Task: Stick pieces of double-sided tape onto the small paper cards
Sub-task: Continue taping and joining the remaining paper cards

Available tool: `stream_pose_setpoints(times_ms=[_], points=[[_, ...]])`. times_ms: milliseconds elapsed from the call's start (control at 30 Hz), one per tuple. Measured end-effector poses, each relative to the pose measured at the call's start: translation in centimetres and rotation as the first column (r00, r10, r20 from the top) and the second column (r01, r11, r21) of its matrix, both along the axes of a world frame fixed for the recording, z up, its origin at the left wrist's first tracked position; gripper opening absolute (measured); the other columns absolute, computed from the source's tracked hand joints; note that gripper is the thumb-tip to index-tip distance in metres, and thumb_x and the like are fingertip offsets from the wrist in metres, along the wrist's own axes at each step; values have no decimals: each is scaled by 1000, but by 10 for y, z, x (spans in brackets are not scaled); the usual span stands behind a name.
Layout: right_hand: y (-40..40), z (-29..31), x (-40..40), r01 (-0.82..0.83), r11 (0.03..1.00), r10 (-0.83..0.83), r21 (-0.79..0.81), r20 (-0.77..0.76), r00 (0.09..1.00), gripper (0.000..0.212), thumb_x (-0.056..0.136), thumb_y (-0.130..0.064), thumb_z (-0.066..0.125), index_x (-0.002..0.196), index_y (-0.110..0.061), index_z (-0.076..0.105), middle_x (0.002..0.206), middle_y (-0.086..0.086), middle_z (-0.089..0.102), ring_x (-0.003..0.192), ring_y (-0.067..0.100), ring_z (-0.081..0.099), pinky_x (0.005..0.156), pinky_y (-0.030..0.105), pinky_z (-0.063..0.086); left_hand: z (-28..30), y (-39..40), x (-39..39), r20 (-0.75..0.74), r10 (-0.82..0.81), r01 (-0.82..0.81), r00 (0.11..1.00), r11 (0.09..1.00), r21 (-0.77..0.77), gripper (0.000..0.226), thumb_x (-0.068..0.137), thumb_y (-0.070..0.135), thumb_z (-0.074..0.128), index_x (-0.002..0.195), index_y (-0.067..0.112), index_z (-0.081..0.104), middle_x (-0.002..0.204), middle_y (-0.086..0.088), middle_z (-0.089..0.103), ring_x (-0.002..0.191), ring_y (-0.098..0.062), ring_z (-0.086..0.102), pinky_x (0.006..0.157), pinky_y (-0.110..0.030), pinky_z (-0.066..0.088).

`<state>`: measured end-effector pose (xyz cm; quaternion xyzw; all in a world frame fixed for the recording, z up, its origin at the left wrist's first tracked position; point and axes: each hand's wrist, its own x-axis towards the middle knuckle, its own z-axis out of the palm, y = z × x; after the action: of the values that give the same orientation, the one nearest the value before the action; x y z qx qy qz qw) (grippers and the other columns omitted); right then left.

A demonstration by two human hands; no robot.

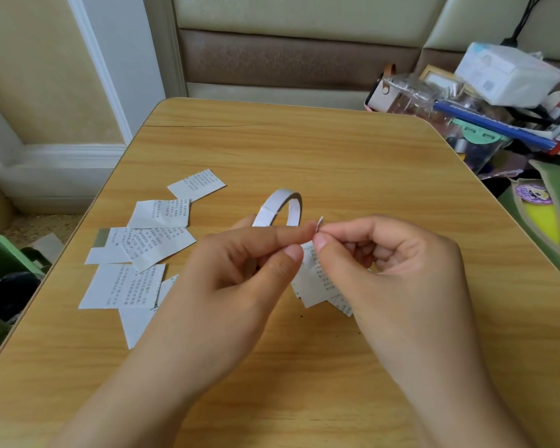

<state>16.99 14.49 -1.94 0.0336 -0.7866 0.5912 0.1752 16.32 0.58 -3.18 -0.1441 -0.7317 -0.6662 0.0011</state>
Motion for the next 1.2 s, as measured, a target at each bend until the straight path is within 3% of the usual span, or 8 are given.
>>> stream_pose_setpoints(times_ms=[233, 567, 700, 800, 933, 1000, 1100, 1200], points=[[0, 1, 0, -9, 1000, 9, -22, 15, 1000, 19, 75, -9, 74, 64, -24, 73, 59, -1, 66, 51, 7, 55, 50, 15, 45, 2, 0, 1, 11, 17, -17, 1000, 999, 31, 29, 77, 31, 57, 93, 51, 70, 94, 13, 73, 96, 2, 64, 79, -5, 43], [1, 0, -1, -9, 999, 9, -37, 9, 1000, 17, 76, -8, 75, 65, -22, 72, 60, 2, 65, 52, 9, 54, 50, 17, 45, 2, -1, 1, 27, 10, -11, 1000, 999, 52, 28, 78, 31, 58, 94, 49, 71, 93, 5, 74, 92, -6, 66, 80, -14, 48], [1, 0, -1, -24, 999, 24, -41, -10, 1000, 19, 78, -7, 75, 66, -21, 72, 59, 2, 65, 51, 6, 54, 50, 16, 44, 2, 0, 0, 71, -43, 31, 997, 986, 161, 27, 77, 28, 60, 91, 45, 74, 76, -7, 70, 73, -3, 56, 70, -13, 44], [1, -1, 0, -29, 999, 28, -42, -30, 999, 19, 78, -7, 75, 67, -22, 72, 61, 2, 66, 51, 11, 56, 50, 17, 46, 2, 0, 0, 86, -79, 60, 993, 975, 212, 27, 74, 24, 66, 91, 43, 75, 66, 15, 67, 66, 6, 56, 68, -11, 44], [1, -2, -1, -28, 999, 26, -40, -55, 998, 11, 77, -15, 74, 70, -24, 73, 65, 2, 67, 56, 12, 60, 52, 21, 49, 5, 0, 0, 115, -98, 62, 989, 956, 288, 28, 76, 20, 57, 87, 38, 76, 62, 16, 66, 64, 7, 60, 64, -5, 43], [2, -2, -1, -23, 1000, 22, -13, -67, 997, 8, 76, -19, 71, 72, -25, 73, 68, -1, 68, 60, 10, 61, 56, 21, 49, 3, 0, 0, 106, -72, 43, 992, 965, 259, 27, 76, 23, 58, 87, 40, 76, 68, 11, 67, 64, 4, 56, 69, -11, 43], [2, -2, -2, -8, 998, 12, 56, -83, 996, 7, 75, -22, 71, 74, -29, 73, 68, -8, 66, 65, 9, 61, 61, 15, 45, 1, -1, 0, 69, -4, -7, 998, 988, 157, 26, 76, 31, 60, 91, 47, 74, 78, -17, 66, 72, -11, 54, 79, -23, 40], [0, -4, -2, 22, 995, -13, 93, -96, 995, 6, 73, -25, 71, 75, -31, 72, 68, -10, 65, 68, 10, 61, 63, 16, 46, 1, -1, 0, 5, 54, -54, 999, 997, 51, 28, 77, 33, 59, 94, 52, 70, 88, -5, 72, 86, -7, 65, 77, -10, 45]])
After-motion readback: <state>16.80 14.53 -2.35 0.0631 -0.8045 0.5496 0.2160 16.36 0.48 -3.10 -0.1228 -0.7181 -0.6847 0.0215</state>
